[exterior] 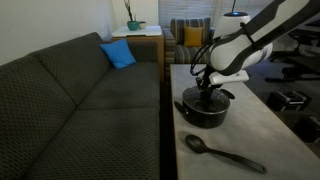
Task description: Uncover the pot and cover it again
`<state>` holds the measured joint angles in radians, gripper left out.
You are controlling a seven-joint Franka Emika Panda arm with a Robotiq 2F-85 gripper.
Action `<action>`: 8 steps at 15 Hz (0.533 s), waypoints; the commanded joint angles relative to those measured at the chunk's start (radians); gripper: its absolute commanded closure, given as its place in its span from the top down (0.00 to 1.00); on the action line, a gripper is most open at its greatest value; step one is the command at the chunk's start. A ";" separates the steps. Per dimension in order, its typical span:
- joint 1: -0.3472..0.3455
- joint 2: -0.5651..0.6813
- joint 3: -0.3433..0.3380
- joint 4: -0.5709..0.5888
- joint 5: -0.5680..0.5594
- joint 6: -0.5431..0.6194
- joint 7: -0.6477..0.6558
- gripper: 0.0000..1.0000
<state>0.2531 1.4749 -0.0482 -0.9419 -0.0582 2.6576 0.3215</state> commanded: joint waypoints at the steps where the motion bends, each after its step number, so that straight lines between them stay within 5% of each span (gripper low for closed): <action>1: 0.004 0.000 -0.010 0.008 0.009 -0.027 -0.012 0.14; 8: 0.012 0.000 -0.012 0.016 0.003 -0.101 -0.020 0.14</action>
<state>0.2561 1.4745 -0.0517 -0.9380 -0.0587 2.6416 0.3215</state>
